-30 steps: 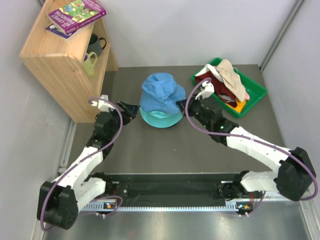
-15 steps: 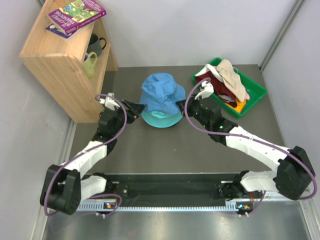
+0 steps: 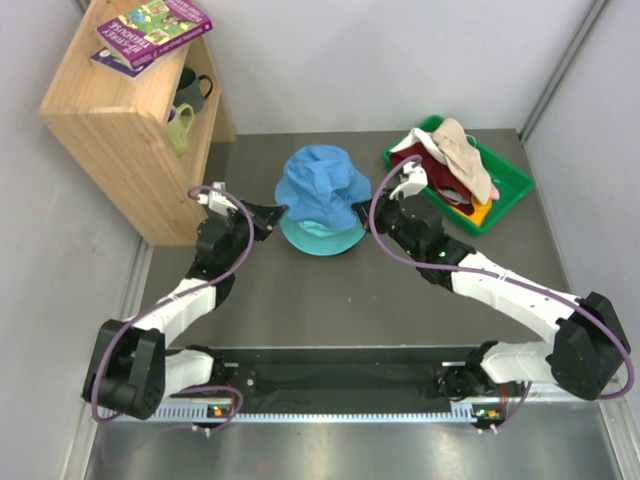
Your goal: Stack the hats
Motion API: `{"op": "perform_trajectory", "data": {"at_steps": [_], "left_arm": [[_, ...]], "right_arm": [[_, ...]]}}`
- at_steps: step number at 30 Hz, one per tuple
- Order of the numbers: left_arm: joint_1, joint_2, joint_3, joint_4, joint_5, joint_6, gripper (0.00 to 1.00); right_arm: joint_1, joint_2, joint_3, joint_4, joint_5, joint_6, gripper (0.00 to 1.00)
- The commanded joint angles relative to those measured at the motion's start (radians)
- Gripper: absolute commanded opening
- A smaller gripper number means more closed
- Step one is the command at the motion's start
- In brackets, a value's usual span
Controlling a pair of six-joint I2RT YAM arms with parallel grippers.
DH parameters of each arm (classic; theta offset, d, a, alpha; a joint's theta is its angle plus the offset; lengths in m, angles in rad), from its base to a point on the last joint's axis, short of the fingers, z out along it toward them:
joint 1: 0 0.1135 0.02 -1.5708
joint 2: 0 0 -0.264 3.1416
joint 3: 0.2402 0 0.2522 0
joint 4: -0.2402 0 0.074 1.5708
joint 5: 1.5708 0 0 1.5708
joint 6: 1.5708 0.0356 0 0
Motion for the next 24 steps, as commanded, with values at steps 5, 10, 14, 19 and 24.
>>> {"op": "perform_trajectory", "data": {"at_steps": [5,10,14,19,24], "left_arm": [[0.031,-0.122,0.019,-0.006,0.009,-0.025,0.0],[0.037,-0.145,0.025,-0.081,0.016,-0.014,0.0],[0.037,-0.107,0.013,-0.087,0.044,0.008,0.0],[0.042,-0.044,-0.004,-0.092,0.062,0.029,0.0],[0.077,-0.015,-0.009,-0.098,0.095,0.052,0.0]], "right_arm": [[0.011,-0.063,-0.012,-0.028,0.015,0.01,0.0],[0.011,-0.069,-0.04,-0.033,0.028,0.008,0.0],[0.011,-0.04,-0.063,-0.025,0.033,0.01,0.0],[0.011,-0.004,-0.088,-0.014,0.032,0.021,0.0],[-0.024,-0.006,-0.092,-0.022,-0.02,-0.025,0.19]]}}
